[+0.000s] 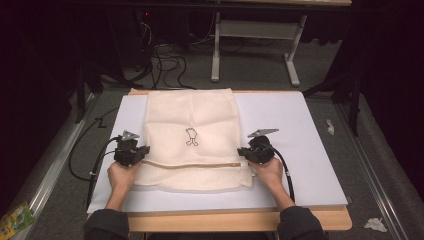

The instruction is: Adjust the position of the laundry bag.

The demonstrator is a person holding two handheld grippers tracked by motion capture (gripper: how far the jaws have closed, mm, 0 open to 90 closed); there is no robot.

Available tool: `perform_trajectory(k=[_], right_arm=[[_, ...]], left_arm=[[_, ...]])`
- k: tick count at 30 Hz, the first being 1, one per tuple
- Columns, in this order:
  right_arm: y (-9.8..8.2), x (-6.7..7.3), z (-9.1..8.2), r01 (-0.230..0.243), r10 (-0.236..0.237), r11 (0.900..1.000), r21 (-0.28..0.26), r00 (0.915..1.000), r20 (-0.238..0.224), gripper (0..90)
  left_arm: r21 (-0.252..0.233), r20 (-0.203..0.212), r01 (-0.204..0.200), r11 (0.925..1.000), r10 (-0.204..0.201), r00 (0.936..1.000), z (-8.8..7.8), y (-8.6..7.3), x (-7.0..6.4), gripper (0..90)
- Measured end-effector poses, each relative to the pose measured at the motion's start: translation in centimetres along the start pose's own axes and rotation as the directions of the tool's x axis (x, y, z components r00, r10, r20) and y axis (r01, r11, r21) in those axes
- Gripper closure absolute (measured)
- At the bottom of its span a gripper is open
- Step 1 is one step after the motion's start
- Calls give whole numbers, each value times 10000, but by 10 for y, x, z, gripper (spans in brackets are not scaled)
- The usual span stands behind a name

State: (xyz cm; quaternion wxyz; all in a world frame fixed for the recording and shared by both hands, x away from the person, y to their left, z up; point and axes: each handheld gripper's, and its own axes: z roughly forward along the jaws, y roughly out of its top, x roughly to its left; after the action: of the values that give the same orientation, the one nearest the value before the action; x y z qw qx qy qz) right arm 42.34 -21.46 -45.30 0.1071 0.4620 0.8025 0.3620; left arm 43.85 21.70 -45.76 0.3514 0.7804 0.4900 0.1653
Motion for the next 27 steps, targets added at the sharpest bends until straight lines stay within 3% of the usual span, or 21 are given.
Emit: perform_trajectory(k=[3,7,10,21,22,25,27], right_arm=[[-4,-7,-8,-106,104,9995,-293,9999,-63,884],[-10,-18,-16,-331,336,9986,-422,9994,106,884],[-13,-25,-22,-541,549,9968,-582,9984,119,884],[-17,-37,-43,-631,665,9939,-903,9972,344,883],[-18,-40,-46,-678,717,9933,-932,9967,393,883],[-20,-43,-49,-738,783,9917,-1052,9962,385,883],[-23,-48,-55,-809,864,9912,-1047,9951,489,883]], left_arm=[[-32,51,-50,10000,50,10000,3,3,-7,863],[-379,472,207,9991,-189,9987,9,7,-13,863],[-336,521,-49,9994,67,9986,11,13,-22,863],[-745,808,-125,9971,185,9966,11,28,-38,863],[-734,558,-455,9963,496,9972,13,30,-43,863],[-715,466,-746,9947,780,9959,15,32,-48,862],[-773,610,-680,9947,728,9955,17,34,-51,862]])
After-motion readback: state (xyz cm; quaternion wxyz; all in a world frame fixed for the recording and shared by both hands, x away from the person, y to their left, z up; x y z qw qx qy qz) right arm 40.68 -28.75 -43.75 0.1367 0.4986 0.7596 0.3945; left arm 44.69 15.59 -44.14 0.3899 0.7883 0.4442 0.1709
